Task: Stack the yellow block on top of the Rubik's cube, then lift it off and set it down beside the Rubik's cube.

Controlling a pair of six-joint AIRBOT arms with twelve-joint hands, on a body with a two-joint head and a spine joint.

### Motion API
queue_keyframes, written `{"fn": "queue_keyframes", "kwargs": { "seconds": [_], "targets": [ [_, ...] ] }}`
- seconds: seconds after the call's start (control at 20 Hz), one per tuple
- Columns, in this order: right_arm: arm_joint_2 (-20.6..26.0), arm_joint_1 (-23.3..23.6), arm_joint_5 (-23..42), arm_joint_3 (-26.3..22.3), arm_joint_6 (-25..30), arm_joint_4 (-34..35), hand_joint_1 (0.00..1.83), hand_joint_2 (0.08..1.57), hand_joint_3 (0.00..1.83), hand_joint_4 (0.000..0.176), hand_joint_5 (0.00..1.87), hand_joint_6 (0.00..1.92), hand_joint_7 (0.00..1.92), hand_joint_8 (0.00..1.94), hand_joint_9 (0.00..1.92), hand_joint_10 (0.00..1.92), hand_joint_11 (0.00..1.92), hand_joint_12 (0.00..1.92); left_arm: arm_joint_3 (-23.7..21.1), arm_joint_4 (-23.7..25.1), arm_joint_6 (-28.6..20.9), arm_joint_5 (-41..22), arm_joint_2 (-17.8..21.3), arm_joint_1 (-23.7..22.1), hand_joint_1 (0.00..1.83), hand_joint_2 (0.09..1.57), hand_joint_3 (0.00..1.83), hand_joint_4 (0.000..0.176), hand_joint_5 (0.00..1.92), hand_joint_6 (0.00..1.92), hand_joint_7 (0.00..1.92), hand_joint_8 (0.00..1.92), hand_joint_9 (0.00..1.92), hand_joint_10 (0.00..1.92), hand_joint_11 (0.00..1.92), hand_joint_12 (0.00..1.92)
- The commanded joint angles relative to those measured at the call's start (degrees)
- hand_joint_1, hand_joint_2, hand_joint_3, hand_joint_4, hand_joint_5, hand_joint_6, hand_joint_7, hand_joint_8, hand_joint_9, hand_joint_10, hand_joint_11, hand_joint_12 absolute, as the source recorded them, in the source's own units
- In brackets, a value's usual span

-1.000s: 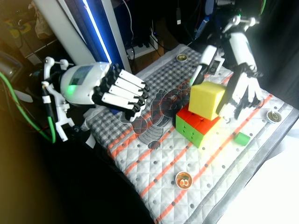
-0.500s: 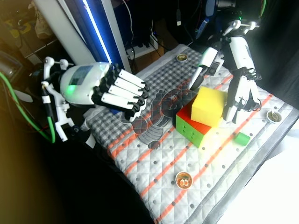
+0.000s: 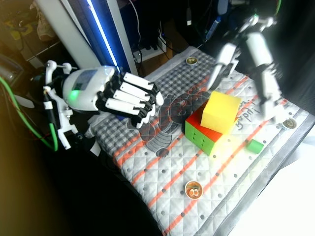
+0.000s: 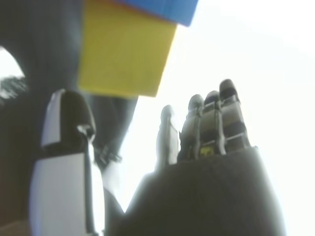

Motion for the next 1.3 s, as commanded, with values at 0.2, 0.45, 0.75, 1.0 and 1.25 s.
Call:
{"fn": "queue_keyframes", "kwargs": {
  "seconds": [0.2,0.45,0.75,1.0,1.25],
  "targets": [
    [-3.4,6.8,2.9,3.5,0.1,-0.6,0.86,1.02,0.00,0.000,0.16,0.57,0.16,0.43,0.00,0.71,0.00,1.27,-7.2,0.0,-0.6,18.1,5.6,4.5,0.53,0.99,0.00,0.168,0.15,0.01,0.20,0.03,0.00,0.70,0.00,1.59],
    [-7.8,14.3,-4.6,8.0,0.1,-1.4,0.55,0.93,0.00,0.000,0.09,0.17,0.07,0.01,0.01,0.16,0.00,0.71,-14.2,-0.1,-0.6,28.2,11.3,9.8,0.54,1.18,0.02,0.115,0.19,0.02,0.23,0.02,0.00,0.64,0.00,1.49],
    [-12.6,20.9,-12.0,13.3,0.1,-1.4,0.48,0.91,0.00,0.000,0.13,0.06,0.16,0.03,0.14,0.17,0.00,1.07,-19.7,-1.4,-0.5,36.2,15.6,16.1,0.84,1.27,0.00,0.041,0.30,0.03,0.27,0.01,0.04,0.63,0.00,1.46],
    [-16.2,24.2,-17.2,17.0,0.1,-1.3,0.55,0.94,0.00,0.000,0.22,0.08,0.31,0.04,0.24,0.23,0.00,1.12,-21.7,-2.7,-0.5,38.9,17.1,18.7,0.86,1.25,0.00,0.000,0.40,0.06,0.42,0.06,0.06,0.91,0.00,1.74],
    [-20.4,27.0,-23.2,21.3,0.1,-1.3,0.61,0.98,0.00,0.000,0.17,0.01,0.24,0.00,0.18,0.11,0.00,0.76,-22.4,-3.3,-0.6,39.9,17.5,20.0,0.87,1.26,0.00,0.000,0.18,0.71,0.36,0.20,0.01,1.12,0.00,1.75]
  ]
}}
